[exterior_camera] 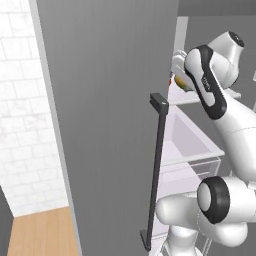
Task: Place one cucumber and one chicken drumstick in each tupperware on the nearby counter, to pack two identical lunches.
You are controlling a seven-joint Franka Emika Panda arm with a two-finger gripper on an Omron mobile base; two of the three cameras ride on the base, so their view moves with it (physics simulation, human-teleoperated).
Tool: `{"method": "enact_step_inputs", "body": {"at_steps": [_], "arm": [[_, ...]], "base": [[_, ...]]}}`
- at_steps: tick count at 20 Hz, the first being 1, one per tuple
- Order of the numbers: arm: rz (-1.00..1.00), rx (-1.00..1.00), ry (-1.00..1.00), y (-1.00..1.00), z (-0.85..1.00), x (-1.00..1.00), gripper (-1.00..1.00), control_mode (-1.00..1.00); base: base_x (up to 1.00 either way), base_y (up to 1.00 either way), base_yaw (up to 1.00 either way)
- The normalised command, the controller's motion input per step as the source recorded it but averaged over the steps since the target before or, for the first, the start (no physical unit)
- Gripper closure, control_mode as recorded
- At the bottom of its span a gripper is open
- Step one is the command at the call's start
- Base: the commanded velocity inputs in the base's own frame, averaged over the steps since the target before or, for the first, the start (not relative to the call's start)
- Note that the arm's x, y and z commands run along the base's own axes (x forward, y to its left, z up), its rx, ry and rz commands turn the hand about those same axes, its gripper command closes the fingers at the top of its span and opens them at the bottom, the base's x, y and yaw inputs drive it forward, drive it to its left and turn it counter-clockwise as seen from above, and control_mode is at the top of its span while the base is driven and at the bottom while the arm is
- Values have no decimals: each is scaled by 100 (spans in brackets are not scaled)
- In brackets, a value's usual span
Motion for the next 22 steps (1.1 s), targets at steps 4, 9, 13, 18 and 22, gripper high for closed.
{"method": "enact_step_inputs", "body": {"at_steps": [4, 9, 13, 18, 22], "arm": [[5, 0, 0, 9, -3, 34, -100, -100], [2, 0, 0, 0, -10, 23, -100, -100], [1, 0, -1, 0, -24, 19, -100, -100], [0, 0, 0, 0, -17, 35, -100, -100], [0, 0, 0, 0, -4, 41, -100, -100]], "base": [[0, 0, 0], [0, 0, 0], [0, 0, 0], [0, 0, 0], [0, 0, 0]]}}
